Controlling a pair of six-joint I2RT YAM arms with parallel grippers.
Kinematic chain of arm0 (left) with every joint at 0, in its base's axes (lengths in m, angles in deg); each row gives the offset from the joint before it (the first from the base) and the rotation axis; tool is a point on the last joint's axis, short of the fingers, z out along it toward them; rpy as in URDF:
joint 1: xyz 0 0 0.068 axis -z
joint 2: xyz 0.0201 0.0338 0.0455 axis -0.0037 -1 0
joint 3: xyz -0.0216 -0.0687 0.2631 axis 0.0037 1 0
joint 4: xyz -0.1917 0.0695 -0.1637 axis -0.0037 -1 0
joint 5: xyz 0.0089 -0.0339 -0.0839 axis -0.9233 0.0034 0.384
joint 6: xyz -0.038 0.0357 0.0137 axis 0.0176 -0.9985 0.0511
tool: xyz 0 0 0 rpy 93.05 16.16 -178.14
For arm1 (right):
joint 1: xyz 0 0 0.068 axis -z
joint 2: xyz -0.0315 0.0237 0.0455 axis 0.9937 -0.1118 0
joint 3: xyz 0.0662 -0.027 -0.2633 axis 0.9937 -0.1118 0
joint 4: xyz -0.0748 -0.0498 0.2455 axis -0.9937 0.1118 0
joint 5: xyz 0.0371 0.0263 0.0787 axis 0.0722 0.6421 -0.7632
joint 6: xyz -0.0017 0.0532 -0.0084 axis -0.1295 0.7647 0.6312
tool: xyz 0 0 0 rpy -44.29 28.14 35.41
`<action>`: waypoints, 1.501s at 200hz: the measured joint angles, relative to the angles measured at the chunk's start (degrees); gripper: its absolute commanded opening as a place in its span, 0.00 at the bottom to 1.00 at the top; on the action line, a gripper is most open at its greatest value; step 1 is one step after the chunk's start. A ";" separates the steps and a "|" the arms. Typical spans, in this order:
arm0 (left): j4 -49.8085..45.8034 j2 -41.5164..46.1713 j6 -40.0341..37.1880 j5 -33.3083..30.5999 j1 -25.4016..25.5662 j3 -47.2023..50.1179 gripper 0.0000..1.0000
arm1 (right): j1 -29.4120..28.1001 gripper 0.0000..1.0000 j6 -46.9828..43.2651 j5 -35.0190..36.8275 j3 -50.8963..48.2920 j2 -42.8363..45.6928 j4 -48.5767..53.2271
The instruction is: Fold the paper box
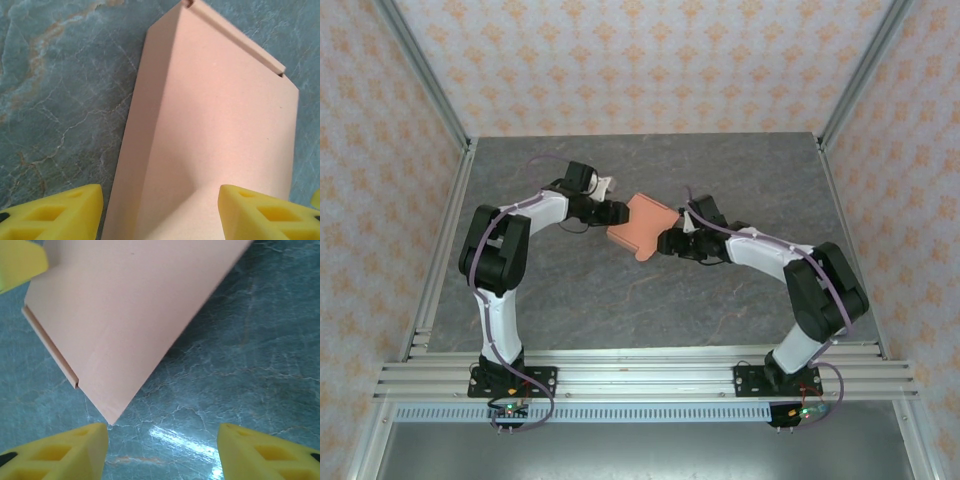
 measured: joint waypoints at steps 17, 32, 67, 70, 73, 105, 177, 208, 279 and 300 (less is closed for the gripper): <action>-0.09 0.07 0.00 -0.31 0.00 -0.33 0.63 | 1.01 0.60 1.90 -1.70 -0.59 -0.02 -1.90; -0.66 0.04 -0.02 -0.48 0.00 -1.40 0.63 | 1.57 0.60 3.96 -3.48 -0.70 -0.24 -4.94; -1.20 -0.42 -0.22 -0.48 0.00 -4.61 0.61 | 4.22 0.55 9.99 -8.17 -1.27 -3.96 -14.29; -1.20 -0.50 -0.22 -0.48 0.00 -4.74 0.61 | 4.39 0.55 10.45 -8.48 -1.27 -4.37 -14.80; -1.20 -0.55 -0.22 -0.46 0.00 -4.81 0.61 | 4.57 0.54 10.84 -8.63 -1.27 -4.74 -15.23; -1.77 -1.33 -0.22 -0.48 0.00 -5.03 0.58 | 4.87 0.50 14.16 -10.23 -1.60 -8.07 -19.15; -3.10 -3.26 -0.24 -0.39 0.00 -6.45 0.52 | 4.90 0.32 17.99 -11.56 -2.21 -11.39 -25.09; -3.67 -4.35 -0.24 0.26 -0.02 -7.28 0.48 | 4.90 0.24 18.51 -11.76 -2.47 -11.67 -26.51; -3.58 -5.18 0.55 2.58 -0.76 -6.84 0.32 | 5.42 0.06 21.29 -12.87 -3.63 -11.76 -31.32; -1.42 -5.18 1.92 4.13 -1.29 -5.62 0.30 | 5.44 0.04 22.75 -13.51 -4.59 -11.76 -33.79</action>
